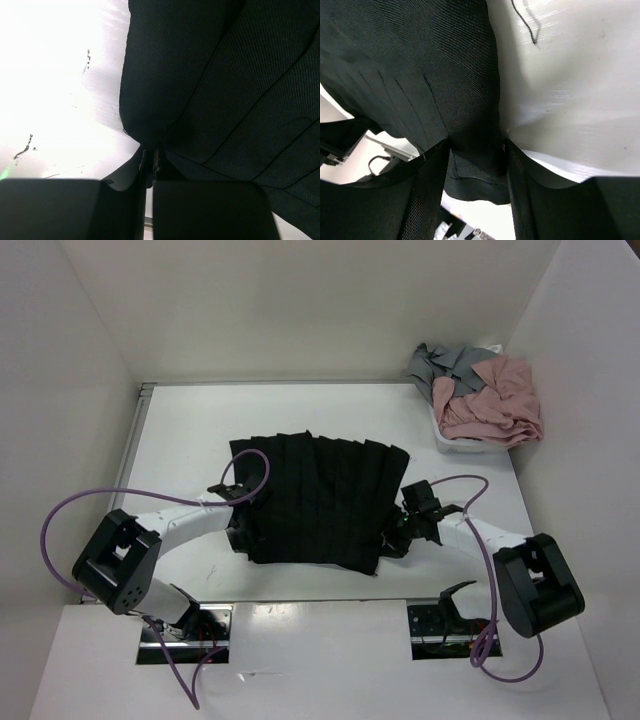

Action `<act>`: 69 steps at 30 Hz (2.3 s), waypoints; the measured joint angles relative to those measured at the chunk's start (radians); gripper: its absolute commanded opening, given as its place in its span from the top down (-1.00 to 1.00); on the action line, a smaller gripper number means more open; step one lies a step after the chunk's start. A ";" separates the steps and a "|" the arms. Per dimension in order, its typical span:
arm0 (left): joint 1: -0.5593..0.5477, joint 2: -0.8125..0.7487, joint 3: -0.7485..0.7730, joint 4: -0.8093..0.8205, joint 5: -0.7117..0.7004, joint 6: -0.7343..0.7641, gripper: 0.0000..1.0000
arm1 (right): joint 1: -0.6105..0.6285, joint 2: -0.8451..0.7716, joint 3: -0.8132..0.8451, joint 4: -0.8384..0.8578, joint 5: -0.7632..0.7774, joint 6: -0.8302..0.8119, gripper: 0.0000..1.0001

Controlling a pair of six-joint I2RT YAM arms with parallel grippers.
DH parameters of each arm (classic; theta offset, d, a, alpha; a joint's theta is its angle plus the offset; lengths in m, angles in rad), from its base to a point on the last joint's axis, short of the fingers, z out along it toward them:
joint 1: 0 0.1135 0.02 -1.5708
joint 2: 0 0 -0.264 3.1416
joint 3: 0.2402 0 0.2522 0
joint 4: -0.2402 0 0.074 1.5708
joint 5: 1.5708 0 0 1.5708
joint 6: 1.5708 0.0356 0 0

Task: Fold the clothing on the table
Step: Fold the skirt

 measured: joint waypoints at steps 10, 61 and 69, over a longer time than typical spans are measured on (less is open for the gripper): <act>0.000 0.000 0.000 0.000 0.005 0.002 1.00 | 0.006 -0.172 0.000 -0.091 0.063 -0.018 0.04; 0.023 -0.138 0.007 0.035 0.138 0.027 1.00 | 0.172 -0.580 0.021 -0.348 0.248 0.222 1.00; 0.109 -0.283 0.038 -0.007 0.188 0.026 1.00 | 0.152 -0.577 0.027 -0.423 0.248 0.243 1.00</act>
